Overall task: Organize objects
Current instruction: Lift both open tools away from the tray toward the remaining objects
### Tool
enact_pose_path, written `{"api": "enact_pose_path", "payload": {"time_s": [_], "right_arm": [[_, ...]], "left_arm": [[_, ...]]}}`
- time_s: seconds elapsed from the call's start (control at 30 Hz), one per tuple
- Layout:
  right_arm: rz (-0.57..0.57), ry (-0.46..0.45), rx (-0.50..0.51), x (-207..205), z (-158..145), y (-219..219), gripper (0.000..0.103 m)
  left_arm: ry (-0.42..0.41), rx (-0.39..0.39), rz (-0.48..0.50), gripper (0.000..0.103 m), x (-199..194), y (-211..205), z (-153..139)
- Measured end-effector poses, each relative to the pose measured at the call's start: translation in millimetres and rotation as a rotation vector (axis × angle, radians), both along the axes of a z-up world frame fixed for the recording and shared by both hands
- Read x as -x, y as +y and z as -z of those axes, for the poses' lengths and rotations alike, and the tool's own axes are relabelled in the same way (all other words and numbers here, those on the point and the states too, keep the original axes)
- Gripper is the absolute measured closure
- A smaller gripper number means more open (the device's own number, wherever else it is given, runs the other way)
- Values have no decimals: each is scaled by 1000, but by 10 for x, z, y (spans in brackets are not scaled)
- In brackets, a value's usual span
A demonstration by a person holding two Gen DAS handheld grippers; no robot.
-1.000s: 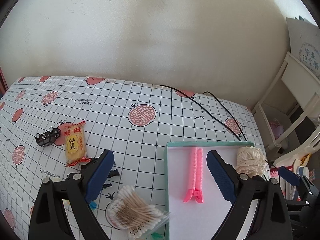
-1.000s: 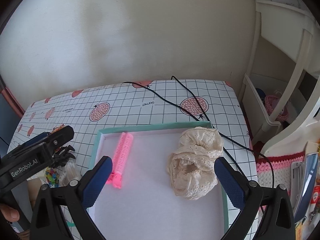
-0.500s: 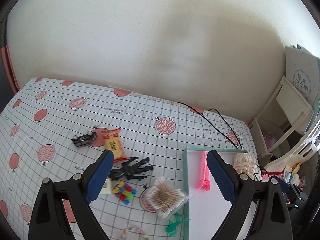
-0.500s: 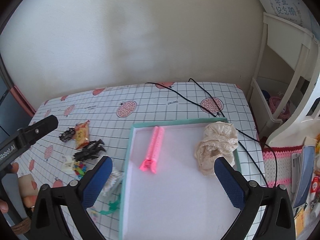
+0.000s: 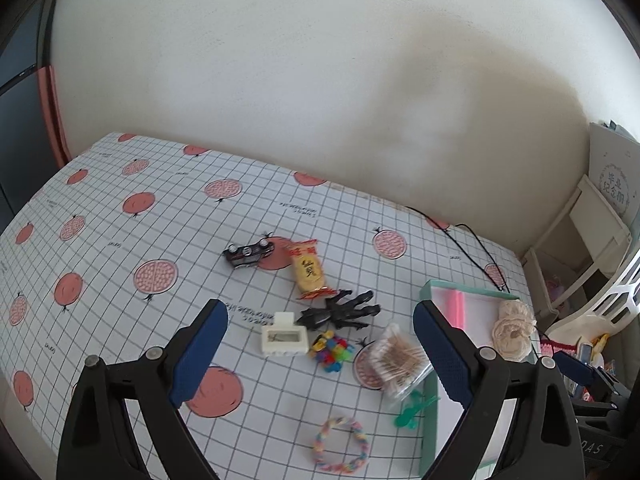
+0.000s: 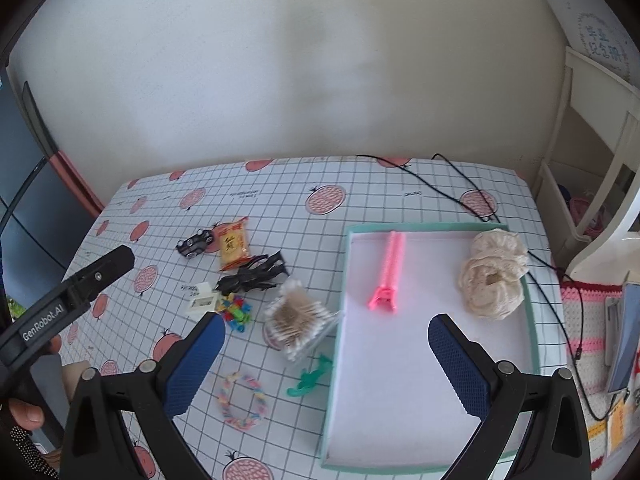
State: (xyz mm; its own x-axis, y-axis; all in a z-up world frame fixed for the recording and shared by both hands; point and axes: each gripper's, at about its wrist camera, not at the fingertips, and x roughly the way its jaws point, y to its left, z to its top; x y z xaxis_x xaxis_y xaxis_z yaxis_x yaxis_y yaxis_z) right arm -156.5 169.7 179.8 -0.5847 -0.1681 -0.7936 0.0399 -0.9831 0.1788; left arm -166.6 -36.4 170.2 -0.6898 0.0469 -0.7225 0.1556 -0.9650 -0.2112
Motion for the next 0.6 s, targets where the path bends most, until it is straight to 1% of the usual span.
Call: {"api": "enact_pose_path", "payload": {"time_s": [0.1,0.23,0.37,0.5,0.6], "right_arm": [[-17,-28,1,-17,91,-142,0],[-30,-63,11,-16,232,-257,1],[-33,-95,7,-6,365,-314,8],[-35,-143,10,9,529,-338,14],[-37,-173,0,29,621,-357,20]], "left_arm": [[3,3,-13,9,-84,-92,31],[-34,34,-17,9,-122,-138,131],[-87,44,1,9,-103,-127,264],[-133,84,16,9,-66,-78,390],[-194,86,34,9,-22,-53,540]]}}
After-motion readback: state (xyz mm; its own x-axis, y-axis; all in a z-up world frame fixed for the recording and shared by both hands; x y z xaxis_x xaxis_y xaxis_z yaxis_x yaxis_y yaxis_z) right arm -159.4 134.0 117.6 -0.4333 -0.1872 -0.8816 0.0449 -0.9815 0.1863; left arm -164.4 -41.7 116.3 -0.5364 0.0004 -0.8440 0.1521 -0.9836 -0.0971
